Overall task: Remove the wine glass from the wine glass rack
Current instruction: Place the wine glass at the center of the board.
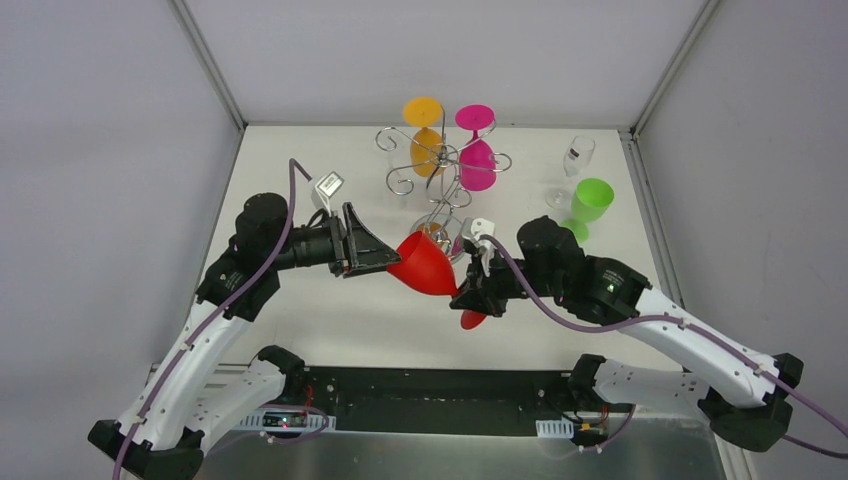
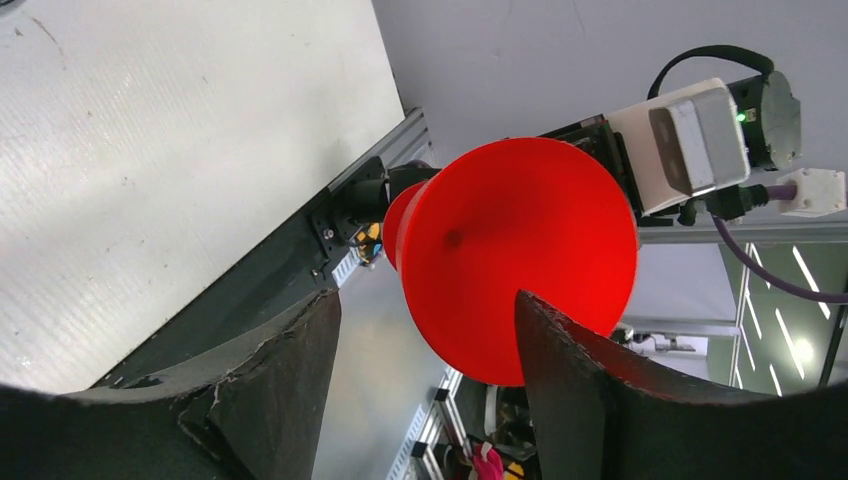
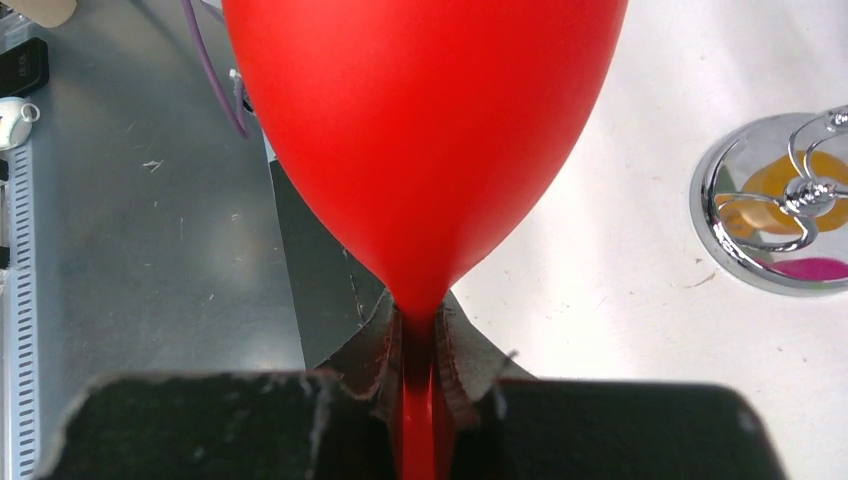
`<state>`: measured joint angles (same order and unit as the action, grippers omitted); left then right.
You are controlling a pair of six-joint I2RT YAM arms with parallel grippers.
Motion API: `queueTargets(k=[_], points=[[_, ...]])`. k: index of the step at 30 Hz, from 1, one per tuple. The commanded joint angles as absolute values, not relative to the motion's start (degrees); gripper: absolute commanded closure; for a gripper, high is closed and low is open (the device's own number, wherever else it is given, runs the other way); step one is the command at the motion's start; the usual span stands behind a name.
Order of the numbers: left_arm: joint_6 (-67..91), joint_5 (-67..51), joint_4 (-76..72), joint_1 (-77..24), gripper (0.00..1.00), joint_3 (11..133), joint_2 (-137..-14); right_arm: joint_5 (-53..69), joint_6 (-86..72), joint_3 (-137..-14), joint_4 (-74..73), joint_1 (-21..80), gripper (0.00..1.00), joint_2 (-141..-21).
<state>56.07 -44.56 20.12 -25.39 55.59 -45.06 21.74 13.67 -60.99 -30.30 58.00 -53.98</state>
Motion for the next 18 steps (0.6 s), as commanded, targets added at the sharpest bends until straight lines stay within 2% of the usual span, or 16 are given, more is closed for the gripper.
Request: queueTargets(k=[1, 7, 18], points=[[56.1, -47.7, 17.5, -24.6, 0.36, 55.1, -44.8, 22.2, 15.3, -65.5, -28.1, 58.9, 1.0, -55.3], [56.0, -49.6, 17.5, -23.6, 0.43, 54.6, -44.8, 21.0, 15.9, -67.1, -28.6, 59.8, 1.0, -56.7], [55.9, -50.7, 17.5, -22.9, 0.67, 54.6, -45.3, 18.3, 15.8, -68.1, -29.1, 60.2, 1.0, -57.7]])
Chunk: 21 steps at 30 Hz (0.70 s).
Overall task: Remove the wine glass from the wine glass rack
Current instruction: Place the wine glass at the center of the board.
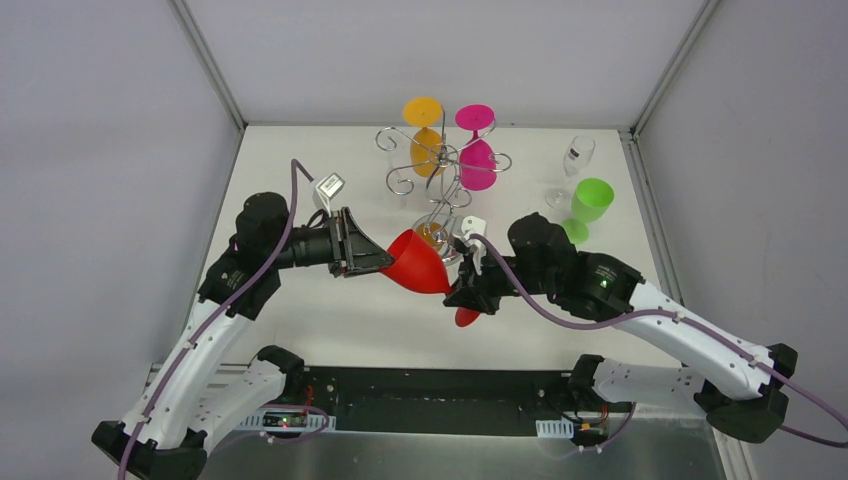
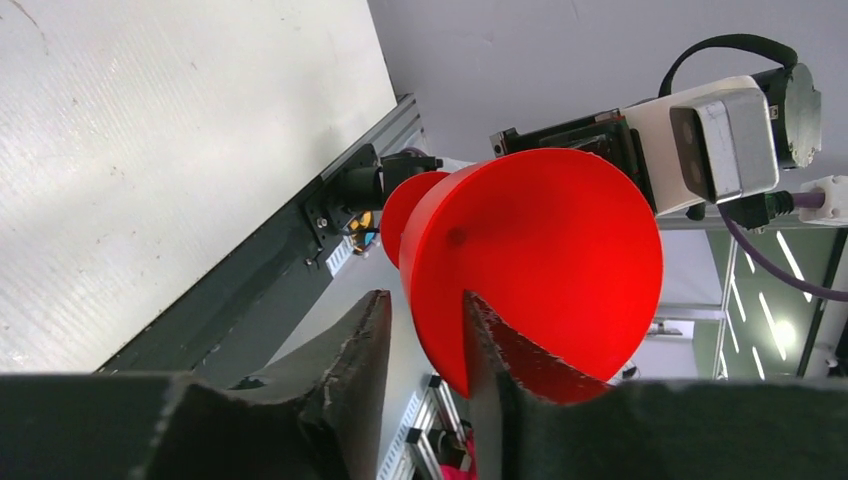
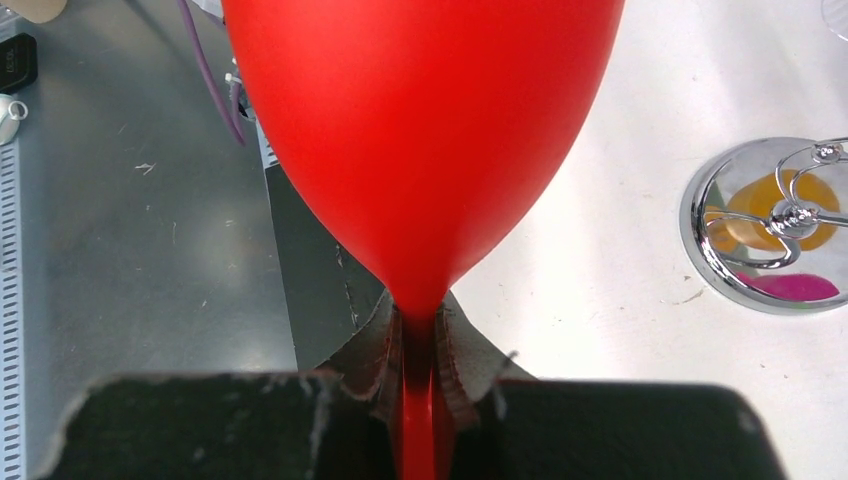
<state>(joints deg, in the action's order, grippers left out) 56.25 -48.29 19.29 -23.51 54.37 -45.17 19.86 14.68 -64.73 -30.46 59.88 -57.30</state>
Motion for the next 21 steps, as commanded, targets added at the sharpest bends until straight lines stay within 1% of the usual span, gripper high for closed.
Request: queueTargets(k=[1, 10, 13, 14, 15, 17, 19, 21], points=[[55.9, -50.7, 17.5, -22.9, 0.7, 54.6, -45.3, 17.9, 15.8, -68.0, -29.0, 60.2, 1.0, -57.8], [55.9, -51.4, 17.4, -22.9, 0.87, 54.9, -45.3, 15.5, 14.6, -68.1, -27.4, 60.2, 1.0, -58.0], [55.9, -51.8, 17.5, -22.8, 0.96, 54.9, -45.2, 14.5, 14.1, -68.1, -26.7, 60.2, 1.0, -57.9], [55.8, -51.9, 17.5, -22.9, 0.98, 54.9, -45.1, 13.9, 13.7, -68.1, -26.3, 60.2, 0.98, -57.9], [55.8, -52.0, 17.5, -22.9, 1.0, 54.7, -45.1, 13.1, 13.2, -68.0, -25.8, 60.3, 0.93, -57.8], [55.7, -52.2, 17.5, -22.9, 1.0, 54.6, -45.0, 12.2, 12.7, -67.9, -25.1, 60.3, 0.87, -57.6], [55.6, -52.4, 17.5, -22.9, 1.0, 54.6, -45.1, 11.2, 11.8, -67.8, -24.3, 60.3, 0.74, -57.4], [55.6, -52.6, 17.5, -22.9, 1.0, 54.6, -44.9, 10.6, 11.5, -67.7, -23.7, 60.2, 0.7, -57.0]])
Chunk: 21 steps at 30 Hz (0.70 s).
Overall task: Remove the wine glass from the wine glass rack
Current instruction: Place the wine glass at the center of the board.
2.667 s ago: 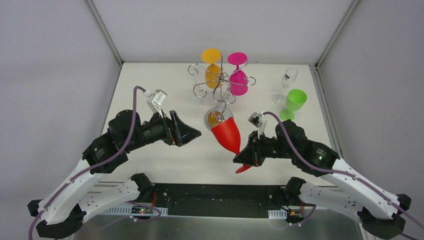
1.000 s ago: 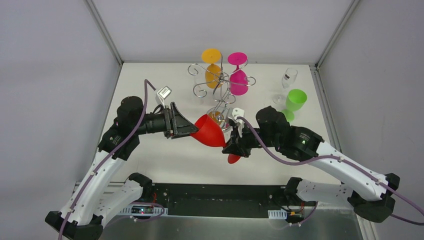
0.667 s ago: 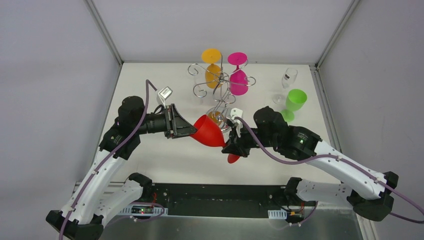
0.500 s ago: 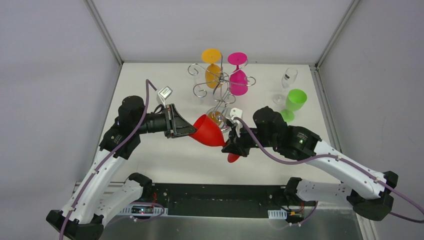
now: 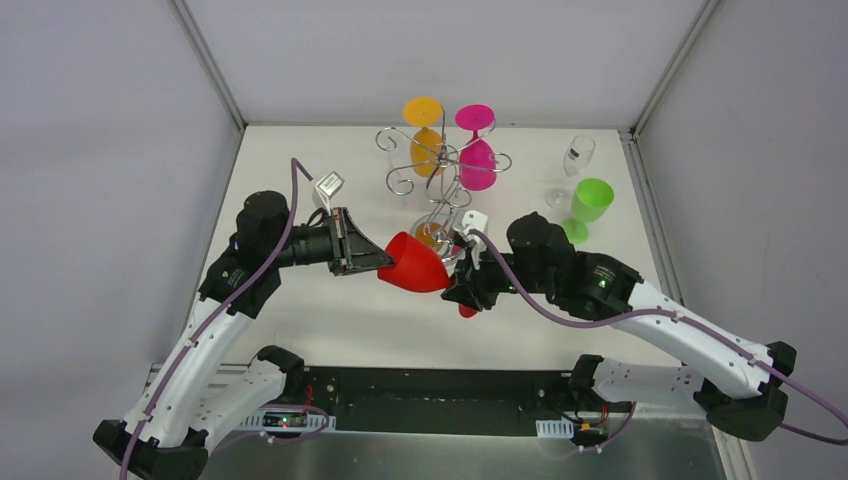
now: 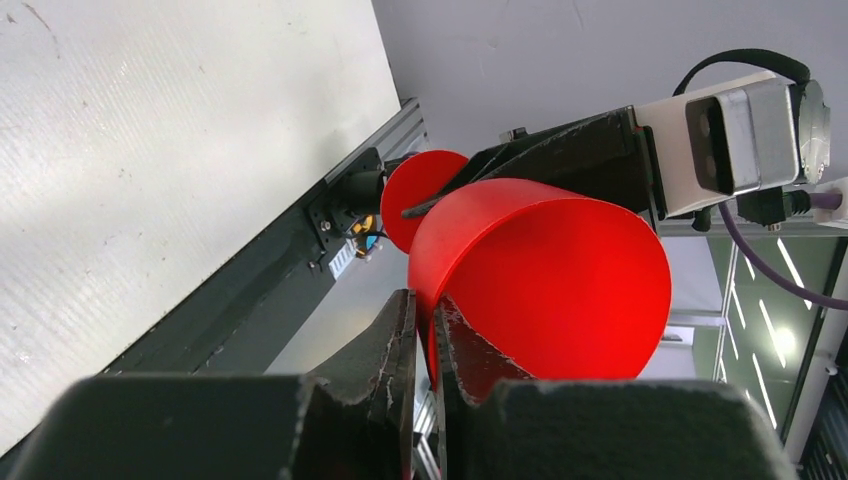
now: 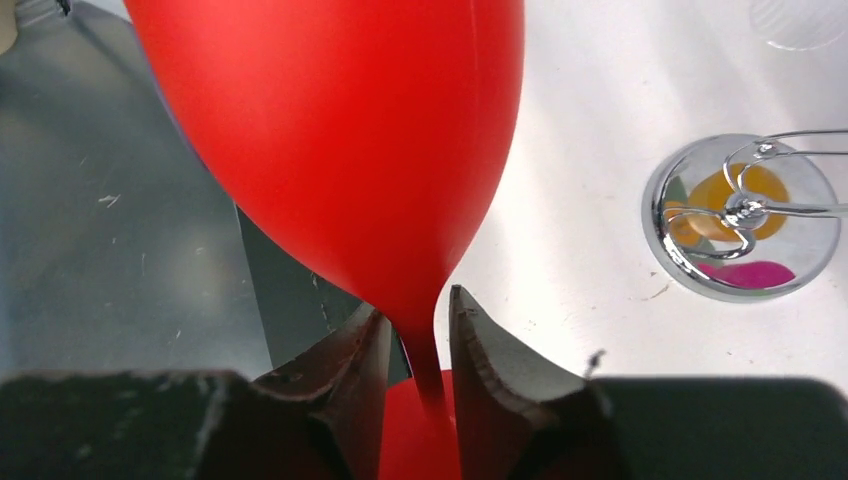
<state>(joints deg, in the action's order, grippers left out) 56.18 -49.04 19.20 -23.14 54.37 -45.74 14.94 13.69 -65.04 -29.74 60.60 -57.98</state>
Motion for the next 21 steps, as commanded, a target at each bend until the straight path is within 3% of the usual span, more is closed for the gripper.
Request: queueTargets(k=[1, 12, 21], points=[[55.6, -52.6, 17.5, -22.9, 1.0, 54.5, -45.0, 10.4, 11.4, -67.6, -23.4, 60.2, 0.67, -56.7], [54.2, -52.2, 18.9, -22.9, 1.0, 54.4, -45.0, 9.8, 10.4, -67.4, -22.7, 60.2, 0.52, -53.3], [45.4, -44.8, 32.5, -22.5, 1.0, 57.8, -45.1, 1.4, 8.8, -65.0, -22.6, 60.3, 0.42, -47.1]])
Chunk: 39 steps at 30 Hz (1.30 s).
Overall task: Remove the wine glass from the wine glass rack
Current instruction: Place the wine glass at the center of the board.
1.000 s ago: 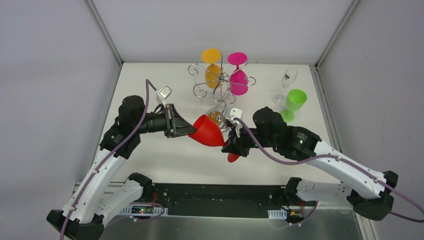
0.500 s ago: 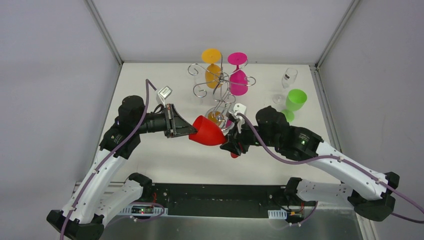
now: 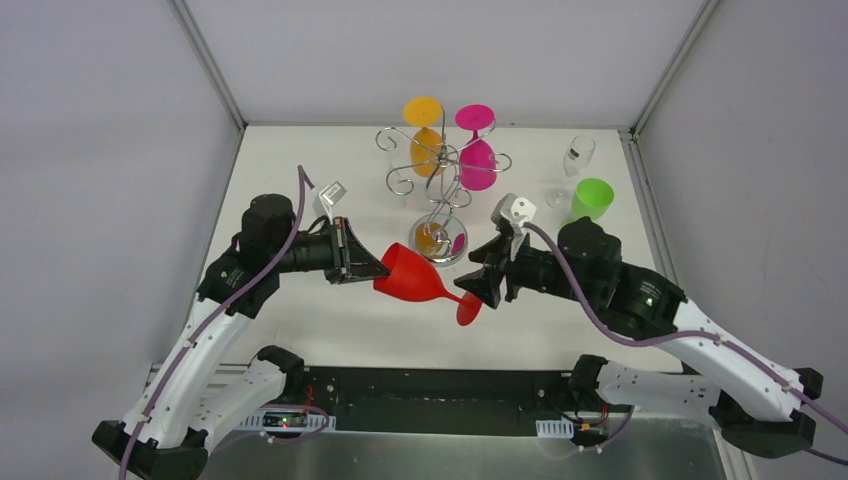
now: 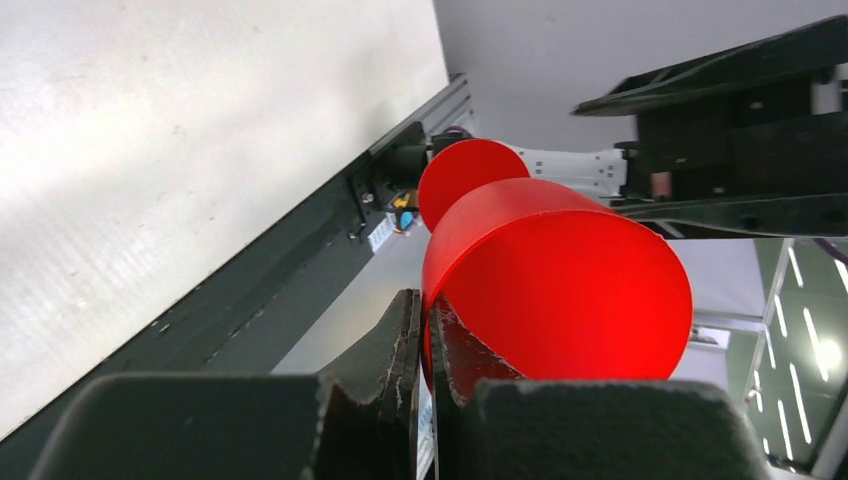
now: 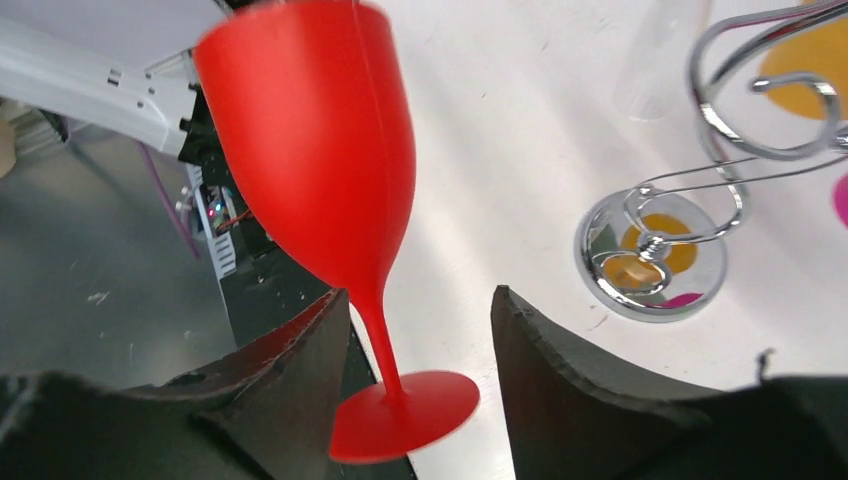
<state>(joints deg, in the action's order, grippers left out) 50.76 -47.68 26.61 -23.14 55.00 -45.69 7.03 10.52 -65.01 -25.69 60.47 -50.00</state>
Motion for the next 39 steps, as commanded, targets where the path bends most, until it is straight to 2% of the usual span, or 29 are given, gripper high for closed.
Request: queueTargets(k=[1, 11, 19, 28, 35, 39], points=[[44.5, -44.0, 33.8, -22.3, 1.0, 58.1, -45.2, 0.6, 8.7, -64.8, -22.8, 60.3, 0.42, -46.6], [33.0, -32.3, 51.0, -18.9, 1.0, 64.8, -47.3, -10.7, 7.1, -64.1, -23.6, 60.2, 0.33, -42.7], [24.9, -22.7, 59.1, -12.5, 1.0, 69.3, -51.8, -14.9, 6.3, -63.1, -25.5, 60.1, 0.32, -41.8], [18.8, -9.1, 62.7, -6.3, 1.0, 76.2, -58.8, -17.3, 5.1, -60.3, -26.1, 60.1, 0.31, -39.7], [16.9, 2.3, 62.6, -5.7, 1.0, 82.1, -65.0, -18.3, 3.6, -59.7, -27.5, 60.2, 0.3, -39.3], [16.3, 4.7, 61.9, -5.7, 1.0, 84.1, -68.4, -20.3, 2.7, -60.3, -28.9, 60.2, 0.27, -39.2]])
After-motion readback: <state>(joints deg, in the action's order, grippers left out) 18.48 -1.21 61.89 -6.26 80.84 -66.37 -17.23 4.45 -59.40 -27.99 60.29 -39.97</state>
